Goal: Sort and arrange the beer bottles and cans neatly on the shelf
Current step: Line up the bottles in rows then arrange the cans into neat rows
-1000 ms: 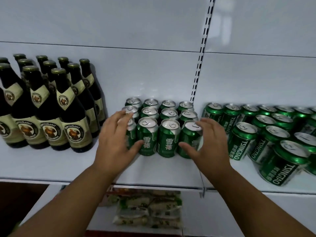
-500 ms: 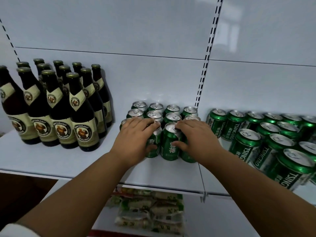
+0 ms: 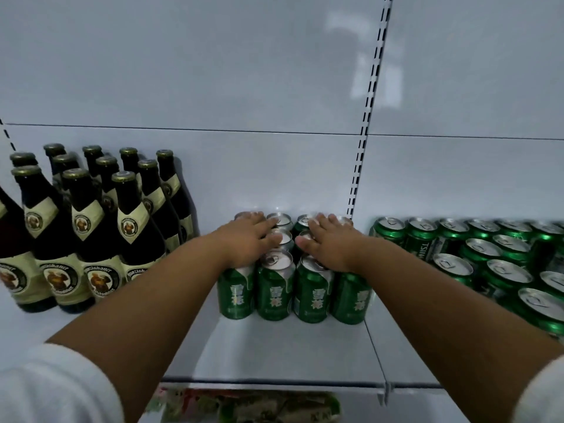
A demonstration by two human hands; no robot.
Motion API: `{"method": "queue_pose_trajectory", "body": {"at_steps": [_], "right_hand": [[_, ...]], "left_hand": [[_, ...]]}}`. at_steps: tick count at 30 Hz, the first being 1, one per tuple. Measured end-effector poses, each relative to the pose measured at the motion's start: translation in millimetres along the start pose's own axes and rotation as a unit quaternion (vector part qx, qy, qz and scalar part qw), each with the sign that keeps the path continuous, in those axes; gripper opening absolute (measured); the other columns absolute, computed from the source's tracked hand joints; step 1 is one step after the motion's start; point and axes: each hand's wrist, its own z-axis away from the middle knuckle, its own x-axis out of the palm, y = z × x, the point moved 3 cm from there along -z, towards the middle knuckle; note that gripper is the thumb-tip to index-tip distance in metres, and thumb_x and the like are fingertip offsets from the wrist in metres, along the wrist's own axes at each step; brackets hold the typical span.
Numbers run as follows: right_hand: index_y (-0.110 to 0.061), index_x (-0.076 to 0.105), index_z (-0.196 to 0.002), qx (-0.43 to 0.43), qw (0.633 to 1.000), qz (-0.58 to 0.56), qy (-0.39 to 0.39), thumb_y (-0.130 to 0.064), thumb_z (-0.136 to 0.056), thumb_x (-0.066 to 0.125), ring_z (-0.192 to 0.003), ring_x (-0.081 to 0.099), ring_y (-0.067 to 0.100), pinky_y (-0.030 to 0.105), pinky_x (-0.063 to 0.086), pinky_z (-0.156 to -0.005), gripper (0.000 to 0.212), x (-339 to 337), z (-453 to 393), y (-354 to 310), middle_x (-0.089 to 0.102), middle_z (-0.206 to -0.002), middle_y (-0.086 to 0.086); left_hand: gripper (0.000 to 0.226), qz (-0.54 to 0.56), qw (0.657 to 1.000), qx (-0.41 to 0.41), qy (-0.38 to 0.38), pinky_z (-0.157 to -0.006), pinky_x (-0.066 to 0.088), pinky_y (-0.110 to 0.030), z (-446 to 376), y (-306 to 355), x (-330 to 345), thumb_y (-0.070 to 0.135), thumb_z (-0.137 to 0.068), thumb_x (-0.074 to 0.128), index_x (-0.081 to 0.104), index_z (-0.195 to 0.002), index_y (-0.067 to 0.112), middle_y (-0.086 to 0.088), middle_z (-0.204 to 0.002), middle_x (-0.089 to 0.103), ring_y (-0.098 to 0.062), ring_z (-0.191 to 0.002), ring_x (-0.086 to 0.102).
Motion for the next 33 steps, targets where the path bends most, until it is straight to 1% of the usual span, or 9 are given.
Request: {"method": "queue_pose_trajectory", "body": {"at_steps": [5,8,12,18,23,26,28,31,33], "right_hand": [[-0.021,-0.003,-0.157,0.006,1.0,0.008,-0.014,-0.07,-0.093,0.009,-0.151,-0.008,0.028,0.052,0.0,-0.121,0.081,3,-7,2,-0.006,-0.164,0.008],[-0.02,0.0,-0.157,0.002,1.0,-0.002,-0.001,-0.066,-0.096,0.012,-0.151,-0.006,0.025,0.049,0.001,-0.122,0.078,1,-8,0,-0.003,-0.165,0.009],[-0.017,0.001,-0.157,0.001,1.0,0.01,-0.005,-0.064,-0.098,0.013,-0.152,-0.004,0.023,0.047,0.0,-0.122,0.077,4,-5,-2,-0.002,-0.165,0.007],[-0.014,0.006,-0.157,0.02,0.999,-0.051,0.0,-0.054,-0.103,0.02,-0.152,-0.003,0.021,0.04,-0.001,-0.122,0.069,-10,4,-7,0.001,-0.165,0.007],[-0.017,0.023,-0.154,0.049,0.987,-0.128,0.078,-0.05,-0.103,0.029,-0.148,0.023,0.021,0.034,0.019,-0.117,0.061,-41,39,21,0.021,-0.162,0.003],[-0.021,0.03,-0.152,0.094,0.986,-0.113,0.081,-0.047,-0.103,0.034,-0.143,0.032,0.023,0.036,0.026,-0.115,0.056,-50,59,59,0.032,-0.158,0.003],[-0.023,0.043,-0.147,0.113,0.988,-0.083,0.069,-0.043,-0.104,0.035,-0.137,0.041,0.023,0.037,0.032,-0.112,0.048,-53,71,83,0.044,-0.151,0.004],[-0.022,0.055,-0.136,0.124,0.989,-0.053,0.059,-0.035,-0.103,0.043,-0.125,0.051,0.023,0.034,0.04,-0.102,0.038,-55,87,113,0.057,-0.138,0.003],[-0.022,0.059,-0.133,0.121,0.99,-0.043,0.06,-0.032,-0.1,0.051,-0.121,0.054,0.021,0.034,0.043,-0.101,0.035,-57,93,129,0.06,-0.134,0.001]], "left_hand": [[0.07,-0.107,0.993,0.014,-0.036,-0.122,0.002,-0.049,-7,-2,4,0.07,-0.094,0.018,0.001,-0.155,0.04,-0.006,-0.165,-0.007,-0.028,-0.152,-0.007],[0.068,-0.085,0.995,0.043,-0.024,-0.123,-0.002,-0.046,-13,2,-1,0.067,-0.096,0.02,0.001,-0.156,0.039,-0.006,-0.165,-0.009,-0.026,-0.152,-0.009],[0.068,-0.093,0.991,0.089,-0.041,-0.123,-0.002,-0.042,-17,14,2,0.058,-0.101,0.022,0.001,-0.157,0.026,-0.001,-0.165,-0.006,-0.021,-0.152,-0.008],[0.07,-0.077,0.99,0.096,-0.061,-0.123,-0.002,-0.041,-14,17,-3,0.059,-0.101,0.022,-0.001,-0.157,0.024,0.002,-0.165,-0.007,-0.019,-0.152,-0.008],[0.069,-0.053,0.985,0.16,-0.029,-0.123,0.001,-0.036,-8,51,-21,0.057,-0.102,0.024,0.0,-0.158,0.024,0.006,-0.165,-0.004,-0.013,-0.152,-0.005],[0.066,-0.009,0.981,0.189,-0.031,-0.121,0.003,-0.033,-6,84,-26,0.054,-0.102,0.029,0.005,-0.158,0.028,0.009,-0.165,0.001,-0.009,-0.151,-0.001],[0.063,0.011,0.979,0.2,-0.029,-0.12,0.005,-0.031,-11,104,-25,0.052,-0.103,0.032,0.011,-0.158,0.029,0.009,-0.165,0.007,-0.01,-0.151,0.006],[0.062,0.026,0.978,0.206,-0.026,-0.122,0.018,-0.041,-25,133,-20,0.055,-0.1,0.037,0.021,-0.155,0.032,0.005,-0.163,0.02,-0.014,-0.149,0.02],[0.055,0.028,0.976,0.215,-0.034,-0.117,0.029,-0.038,-35,155,-21,0.046,-0.102,0.042,0.03,-0.152,0.029,0.001,-0.158,0.034,-0.018,-0.141,0.035]]}}
